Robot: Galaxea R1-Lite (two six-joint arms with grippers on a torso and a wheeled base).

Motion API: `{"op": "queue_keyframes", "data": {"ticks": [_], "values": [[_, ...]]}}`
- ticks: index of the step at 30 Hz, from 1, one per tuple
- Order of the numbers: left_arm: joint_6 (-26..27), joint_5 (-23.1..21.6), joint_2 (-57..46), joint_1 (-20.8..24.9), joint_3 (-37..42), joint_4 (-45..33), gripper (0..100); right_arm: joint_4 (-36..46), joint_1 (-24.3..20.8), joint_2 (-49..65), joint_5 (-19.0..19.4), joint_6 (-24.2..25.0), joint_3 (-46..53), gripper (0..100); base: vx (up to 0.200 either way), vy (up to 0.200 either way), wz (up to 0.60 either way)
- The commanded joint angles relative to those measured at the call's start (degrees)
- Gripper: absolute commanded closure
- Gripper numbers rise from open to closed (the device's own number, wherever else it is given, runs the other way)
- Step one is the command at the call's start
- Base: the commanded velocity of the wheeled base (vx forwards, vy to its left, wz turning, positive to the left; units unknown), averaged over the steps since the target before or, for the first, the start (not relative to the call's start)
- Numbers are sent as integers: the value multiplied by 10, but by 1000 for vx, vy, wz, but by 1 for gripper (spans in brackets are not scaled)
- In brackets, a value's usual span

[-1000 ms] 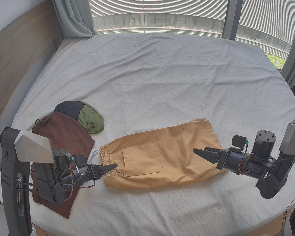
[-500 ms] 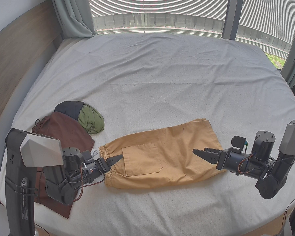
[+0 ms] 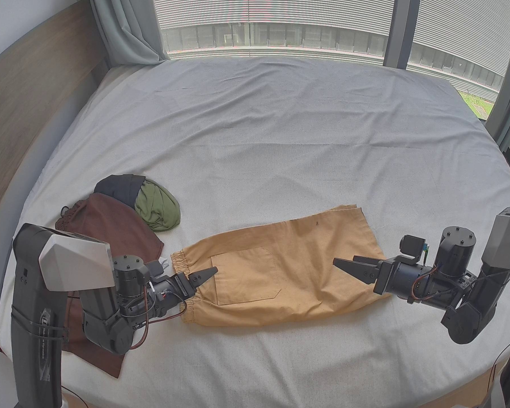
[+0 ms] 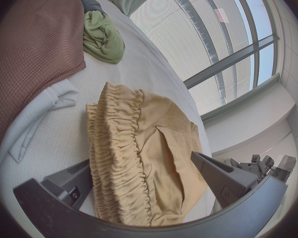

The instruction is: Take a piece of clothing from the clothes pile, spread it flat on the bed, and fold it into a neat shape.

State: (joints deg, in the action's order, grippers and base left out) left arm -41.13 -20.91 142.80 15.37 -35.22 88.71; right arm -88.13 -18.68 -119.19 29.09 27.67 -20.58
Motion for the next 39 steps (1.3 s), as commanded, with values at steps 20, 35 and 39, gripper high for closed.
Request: {"op": "queue_keyframes", "data": {"ticks": [20, 35, 39], "values": [[-40, 0, 1, 1, -13, 1, 100, -1, 5, -9, 0, 0, -2, 0, 0, 0, 0], [7, -116, -42, -35, 41, 3, 100, -1, 7, -9, 1, 1, -3, 0, 0, 0, 0], [9, -121, -49, -42, 40, 3, 100, -1, 5, -10, 1, 1, -2, 0, 0, 0, 0]]}}
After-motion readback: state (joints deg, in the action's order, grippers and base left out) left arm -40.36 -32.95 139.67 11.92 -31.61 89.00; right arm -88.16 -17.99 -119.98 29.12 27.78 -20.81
